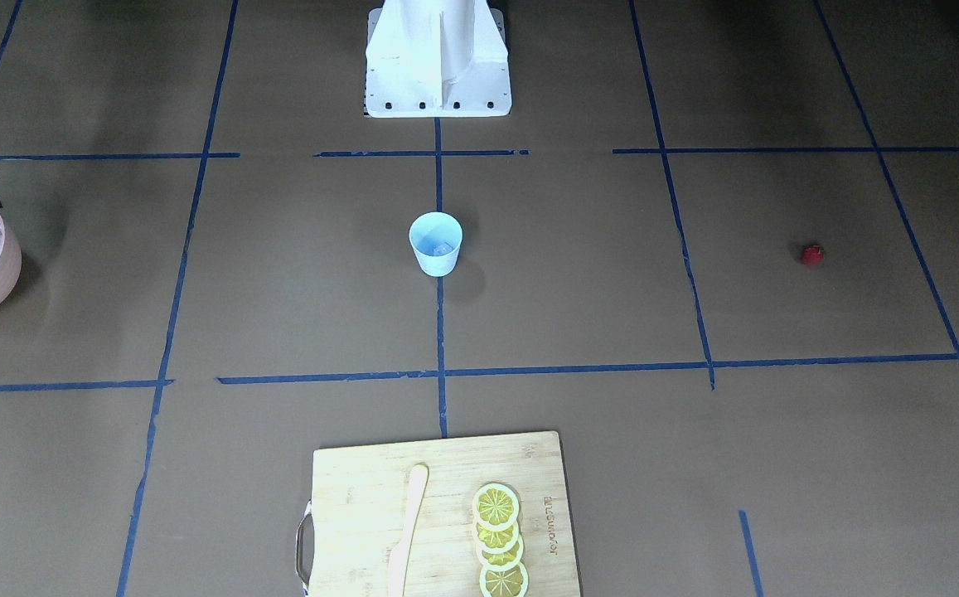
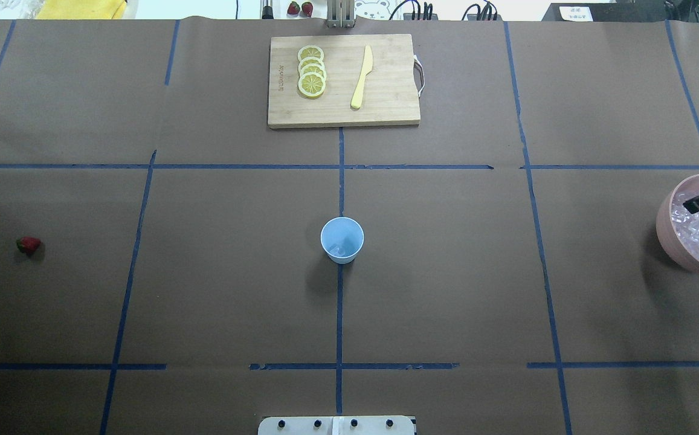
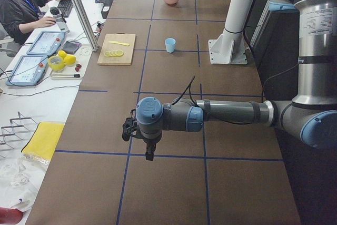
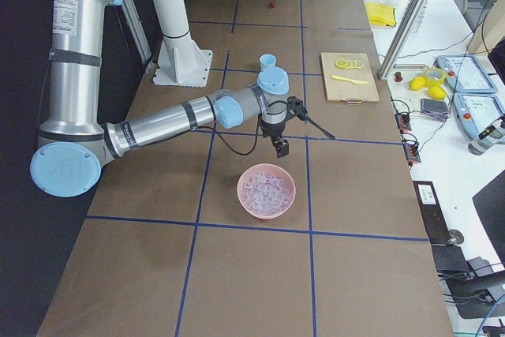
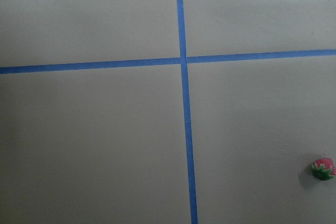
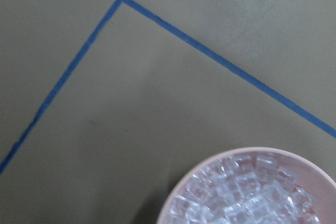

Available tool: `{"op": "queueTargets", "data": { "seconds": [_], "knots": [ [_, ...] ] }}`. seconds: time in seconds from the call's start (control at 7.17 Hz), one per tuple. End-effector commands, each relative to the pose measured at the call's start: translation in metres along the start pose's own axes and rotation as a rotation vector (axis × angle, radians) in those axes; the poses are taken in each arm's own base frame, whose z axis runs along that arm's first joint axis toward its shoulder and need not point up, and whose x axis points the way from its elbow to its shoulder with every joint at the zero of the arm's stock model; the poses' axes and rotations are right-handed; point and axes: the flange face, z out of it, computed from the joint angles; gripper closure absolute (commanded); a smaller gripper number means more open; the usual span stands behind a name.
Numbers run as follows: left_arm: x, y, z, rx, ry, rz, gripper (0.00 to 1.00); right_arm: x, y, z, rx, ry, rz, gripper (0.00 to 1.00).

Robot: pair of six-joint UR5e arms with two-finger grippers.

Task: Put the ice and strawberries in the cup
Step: 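Move the right gripper back to the pink bowl of ice, then grasp another ice cube in the bowl with the right gripper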

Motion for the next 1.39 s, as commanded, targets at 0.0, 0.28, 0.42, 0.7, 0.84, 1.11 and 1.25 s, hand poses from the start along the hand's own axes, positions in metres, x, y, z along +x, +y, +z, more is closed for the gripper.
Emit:
{"op": "queueTargets", "data": {
  "seconds": [0.0,0.28,0.42,0.7,0.84,1.11,1.25],
  "knots": [
    [0.0,0.0,0.0,-0.001,0.0,0.001,0.0,0.054,0.044,0.012,-0.027,-0.018,-0.071,0.01],
    [0.0,0.0,0.0,-0.001,0.0,0.001,0.0,0.067,0.047,0.027,-0.015,-0.014,-0.072,0.02],
    [0.0,0.0,0.0,-0.001,0.0,0.001,0.0,0.076,0.053,0.037,0.003,-0.01,-0.047,0.02],
    [0.0,0.0,0.0,-0.001,0.0,0.001,0.0,0.083,0.07,0.051,0.005,-0.01,0.126,0.03],
    [0.001,0.0,0.0,0.0,0.0,0.002,0.0,0.08,0.076,0.054,0.014,-0.01,0.188,0.04],
    [0.001,0.0,0.0,0.0,0.005,0.001,0.0,0.066,0.099,0.07,0.028,-0.012,0.225,0.05],
    [0.001,0.0,0.0,0.001,0.005,0.002,0.0,0.064,0.101,0.076,0.028,0.018,0.221,0.06]
  ]
}}
